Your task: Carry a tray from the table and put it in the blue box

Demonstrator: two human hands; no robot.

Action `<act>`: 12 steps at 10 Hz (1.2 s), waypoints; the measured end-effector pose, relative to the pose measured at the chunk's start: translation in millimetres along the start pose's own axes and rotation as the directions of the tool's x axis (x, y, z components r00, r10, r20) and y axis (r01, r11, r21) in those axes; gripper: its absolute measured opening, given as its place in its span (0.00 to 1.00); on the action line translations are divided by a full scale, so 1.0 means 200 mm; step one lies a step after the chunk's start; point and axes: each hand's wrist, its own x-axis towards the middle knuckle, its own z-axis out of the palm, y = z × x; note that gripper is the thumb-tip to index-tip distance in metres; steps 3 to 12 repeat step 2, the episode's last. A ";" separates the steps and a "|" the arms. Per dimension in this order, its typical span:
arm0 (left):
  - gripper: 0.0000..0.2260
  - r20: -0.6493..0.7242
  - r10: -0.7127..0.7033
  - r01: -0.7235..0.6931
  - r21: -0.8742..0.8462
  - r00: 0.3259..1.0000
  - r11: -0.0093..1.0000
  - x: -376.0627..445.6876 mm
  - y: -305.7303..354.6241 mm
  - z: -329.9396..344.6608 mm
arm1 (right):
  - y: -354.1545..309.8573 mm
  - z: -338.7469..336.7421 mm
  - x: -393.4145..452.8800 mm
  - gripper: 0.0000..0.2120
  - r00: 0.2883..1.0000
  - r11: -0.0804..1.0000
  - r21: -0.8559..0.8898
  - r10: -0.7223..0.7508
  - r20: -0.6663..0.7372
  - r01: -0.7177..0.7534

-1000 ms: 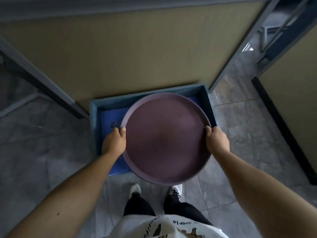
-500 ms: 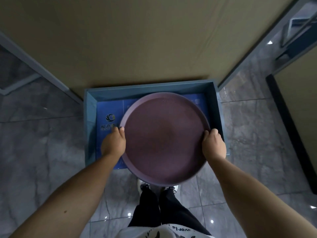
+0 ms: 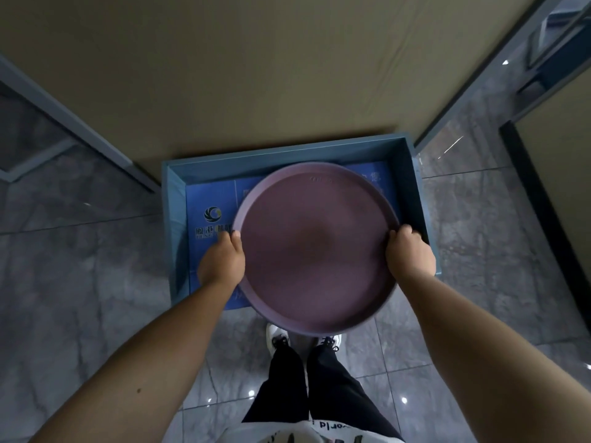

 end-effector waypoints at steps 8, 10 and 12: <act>0.23 -0.078 0.079 -0.078 0.009 0.994 0.997 -0.01 0.00 -0.11 | -0.08 -0.15 -0.05 0.13 0.999 0.999 -0.038 -0.015 -0.030 0.014; 0.23 -0.078 0.079 -0.078 0.009 0.994 0.997 -0.01 0.00 -0.11 | -0.08 -0.15 -0.05 0.13 0.999 0.999 -0.038 -0.015 -0.030 0.014; 0.23 -0.078 0.079 -0.078 0.009 0.994 0.997 -0.01 0.00 -0.11 | -0.08 -0.15 -0.05 0.13 0.999 0.999 -0.038 -0.015 -0.030 0.014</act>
